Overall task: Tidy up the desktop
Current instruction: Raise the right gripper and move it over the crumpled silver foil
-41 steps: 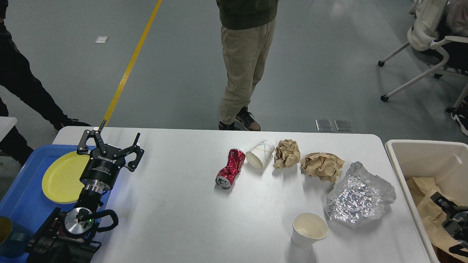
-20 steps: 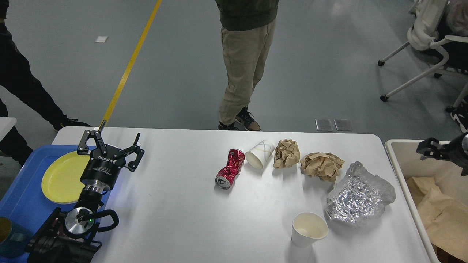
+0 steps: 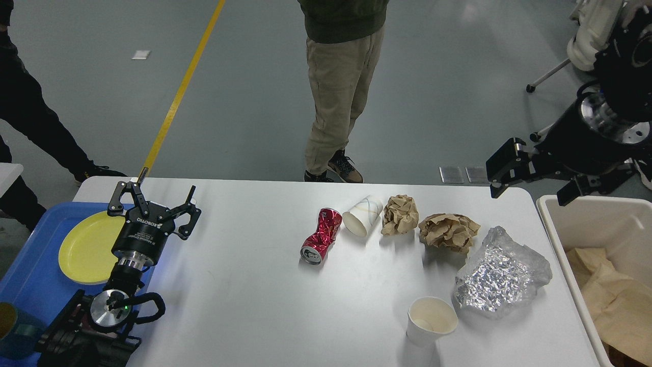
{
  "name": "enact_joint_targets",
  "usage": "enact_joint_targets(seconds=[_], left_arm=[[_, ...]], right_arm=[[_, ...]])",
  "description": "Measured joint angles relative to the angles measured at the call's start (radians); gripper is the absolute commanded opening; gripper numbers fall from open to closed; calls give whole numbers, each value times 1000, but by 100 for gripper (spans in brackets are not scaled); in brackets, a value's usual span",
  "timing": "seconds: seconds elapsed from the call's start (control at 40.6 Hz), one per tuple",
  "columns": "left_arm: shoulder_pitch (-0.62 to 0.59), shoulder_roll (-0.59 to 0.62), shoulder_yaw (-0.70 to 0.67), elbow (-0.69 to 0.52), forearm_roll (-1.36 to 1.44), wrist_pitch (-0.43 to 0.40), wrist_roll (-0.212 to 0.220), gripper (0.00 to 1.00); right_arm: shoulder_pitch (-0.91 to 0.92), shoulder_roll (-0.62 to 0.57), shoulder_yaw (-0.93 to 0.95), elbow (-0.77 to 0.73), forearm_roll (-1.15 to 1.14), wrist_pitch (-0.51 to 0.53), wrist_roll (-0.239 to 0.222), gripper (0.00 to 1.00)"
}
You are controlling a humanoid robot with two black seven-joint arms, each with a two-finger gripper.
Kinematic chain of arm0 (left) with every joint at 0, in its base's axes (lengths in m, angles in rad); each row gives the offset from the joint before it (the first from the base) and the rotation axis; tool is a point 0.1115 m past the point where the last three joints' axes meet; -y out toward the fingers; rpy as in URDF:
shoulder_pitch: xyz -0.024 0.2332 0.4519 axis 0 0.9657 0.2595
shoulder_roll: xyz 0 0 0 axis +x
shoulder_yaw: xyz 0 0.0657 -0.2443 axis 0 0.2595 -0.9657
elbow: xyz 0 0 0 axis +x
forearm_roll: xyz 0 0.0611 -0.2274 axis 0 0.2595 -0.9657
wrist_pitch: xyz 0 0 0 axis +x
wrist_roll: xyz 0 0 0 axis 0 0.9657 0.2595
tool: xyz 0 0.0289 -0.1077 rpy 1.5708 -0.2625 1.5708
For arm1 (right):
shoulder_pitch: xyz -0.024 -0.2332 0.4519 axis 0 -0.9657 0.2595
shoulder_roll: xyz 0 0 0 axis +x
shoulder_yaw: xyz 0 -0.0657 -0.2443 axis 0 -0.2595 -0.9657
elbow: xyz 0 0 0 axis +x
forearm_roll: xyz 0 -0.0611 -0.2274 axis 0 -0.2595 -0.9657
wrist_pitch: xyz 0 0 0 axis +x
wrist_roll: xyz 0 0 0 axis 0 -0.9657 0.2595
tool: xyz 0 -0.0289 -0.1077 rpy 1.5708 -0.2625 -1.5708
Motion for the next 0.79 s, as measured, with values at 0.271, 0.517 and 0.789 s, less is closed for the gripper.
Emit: enact_joint_targets(seconds=[0.271, 0.517, 0.789], left_arm=[[0, 1, 0, 0, 0, 0, 0, 96], [0, 0, 0, 0, 0, 0, 0, 96], [0, 0, 0, 0, 0, 0, 0, 96]], right_arm=[[153, 91, 95, 148, 6, -11, 0, 100], [146, 102, 110, 155, 6, 1, 8, 100], [70, 97, 110, 144, 6, -15, 6, 100]])
